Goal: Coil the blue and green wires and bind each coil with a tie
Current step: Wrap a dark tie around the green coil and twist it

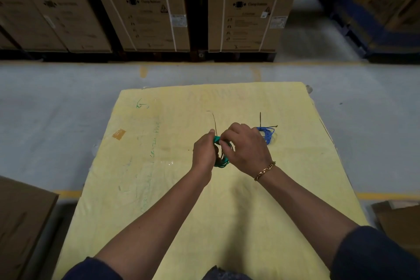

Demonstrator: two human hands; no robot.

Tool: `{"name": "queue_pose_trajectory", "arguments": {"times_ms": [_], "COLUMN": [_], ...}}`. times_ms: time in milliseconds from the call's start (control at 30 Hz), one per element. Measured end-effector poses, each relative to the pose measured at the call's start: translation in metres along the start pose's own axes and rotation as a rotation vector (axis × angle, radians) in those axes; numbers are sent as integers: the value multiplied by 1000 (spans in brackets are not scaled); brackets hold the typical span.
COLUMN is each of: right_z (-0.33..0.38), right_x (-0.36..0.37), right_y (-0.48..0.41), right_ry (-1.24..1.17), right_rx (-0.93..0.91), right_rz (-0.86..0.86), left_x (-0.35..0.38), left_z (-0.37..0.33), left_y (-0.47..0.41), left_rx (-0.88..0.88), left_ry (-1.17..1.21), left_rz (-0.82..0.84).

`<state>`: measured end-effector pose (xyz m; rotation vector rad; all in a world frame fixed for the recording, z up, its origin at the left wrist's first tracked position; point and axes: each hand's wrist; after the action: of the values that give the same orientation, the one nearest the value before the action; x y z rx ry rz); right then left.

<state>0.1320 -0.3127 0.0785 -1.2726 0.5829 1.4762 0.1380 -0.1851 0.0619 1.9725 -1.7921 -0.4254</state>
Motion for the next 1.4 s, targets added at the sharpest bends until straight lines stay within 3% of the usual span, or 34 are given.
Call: {"name": "queue_pose_trajectory", "arguments": {"times_ms": [267, 500, 600, 700, 833, 900, 1000, 1133, 1400], "right_z": [1, -2, -4, -1, -10, -14, -9, -3, -8], "right_x": [-17, -26, -26, -26, -29, -29, -27, -25, -26], "right_y": [2, -9, -11, -11, -10, -6, 2, 3, -3], "right_ry": [-549, -1008, -1072, -1083, -1159, -1200, -1288, -1268, -1540], "right_rx": [181, 538, 641, 625, 765, 846, 721, 618, 717], "right_rz": [-50, 59, 94, 105, -107, 2, 237, 252, 283], "left_x": [-3, -5, -9, -12, -17, -19, -19, -17, -17], "left_z": [1, 1, 0, -3, -7, -9, -10, -12, -11], "left_y": [6, 26, 32, 34, 36, 36, 39, 41, 45], "left_rx": [54, 150, 166, 200, 191, 189, 183, 188, 196], "left_ry": [-129, -158, -162, -229, -176, -165, -162, -202, -241], "left_rz": [42, 273, 370, 373, 387, 397, 419, 425, 461]}}
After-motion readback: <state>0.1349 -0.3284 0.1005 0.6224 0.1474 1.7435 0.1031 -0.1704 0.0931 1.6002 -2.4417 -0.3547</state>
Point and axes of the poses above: each hand's wrist, its own y-axis away from the middle knuckle, its own x-axis out of the palm, z = x × y, and after that the axes turned 6 degrees about z, right-handed
